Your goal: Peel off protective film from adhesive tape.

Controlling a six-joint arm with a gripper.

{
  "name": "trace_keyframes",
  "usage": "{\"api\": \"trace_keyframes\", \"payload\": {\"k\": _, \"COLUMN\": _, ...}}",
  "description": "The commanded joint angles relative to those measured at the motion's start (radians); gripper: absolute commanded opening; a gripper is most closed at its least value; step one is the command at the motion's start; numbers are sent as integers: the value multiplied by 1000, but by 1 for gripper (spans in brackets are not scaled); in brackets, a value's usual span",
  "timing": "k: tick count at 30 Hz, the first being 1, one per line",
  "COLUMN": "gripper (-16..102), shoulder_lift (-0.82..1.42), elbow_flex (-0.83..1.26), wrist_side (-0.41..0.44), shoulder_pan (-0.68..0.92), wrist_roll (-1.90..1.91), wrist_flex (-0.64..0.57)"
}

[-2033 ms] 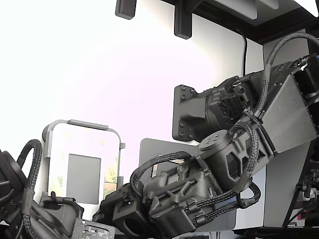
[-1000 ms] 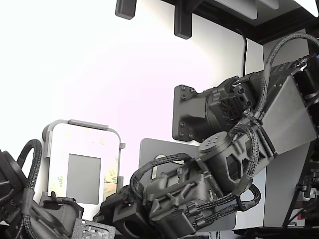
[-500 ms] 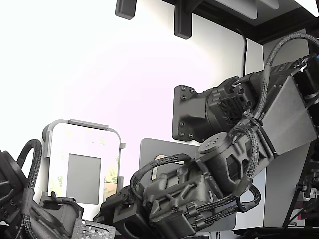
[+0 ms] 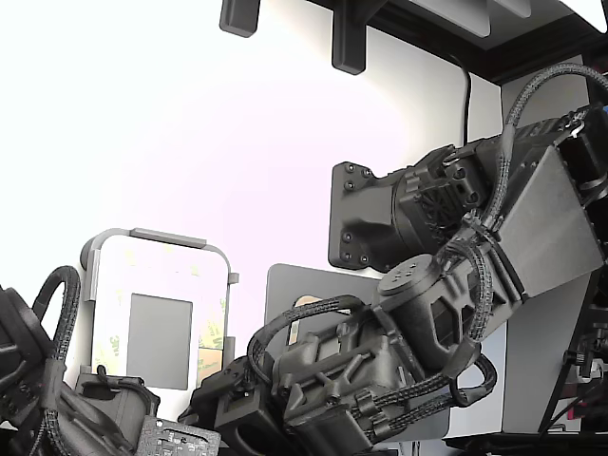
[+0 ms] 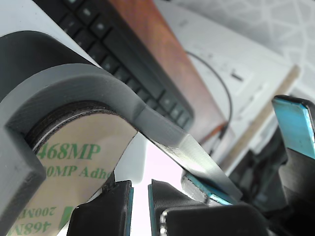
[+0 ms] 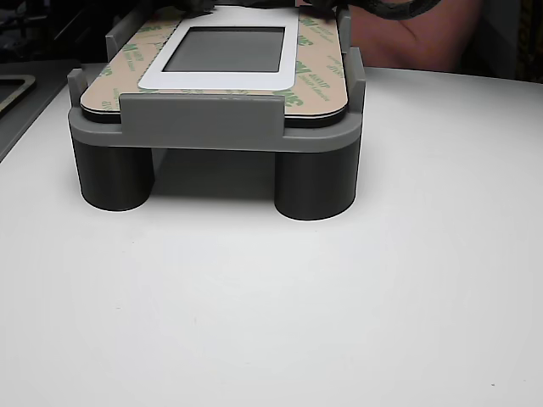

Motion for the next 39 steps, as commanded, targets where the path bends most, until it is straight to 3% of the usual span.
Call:
{"api": "trace_keyframes", "payload": {"k": 1, "gripper": 9, "shoulder_lift": 9, "elbow_flex": -28, "wrist_side": -11, "shoulder_pan": -2, "wrist_roll": 0, "wrist_flex": -5}}
{"api": "trace_keyframes", "payload": {"k": 39, "gripper": 7, "shoulder_lift": 8, "elbow_flex": -32, "wrist_side": -11, "shoulder_pan": 2, "wrist_roll": 2, "wrist_flex": -3}}
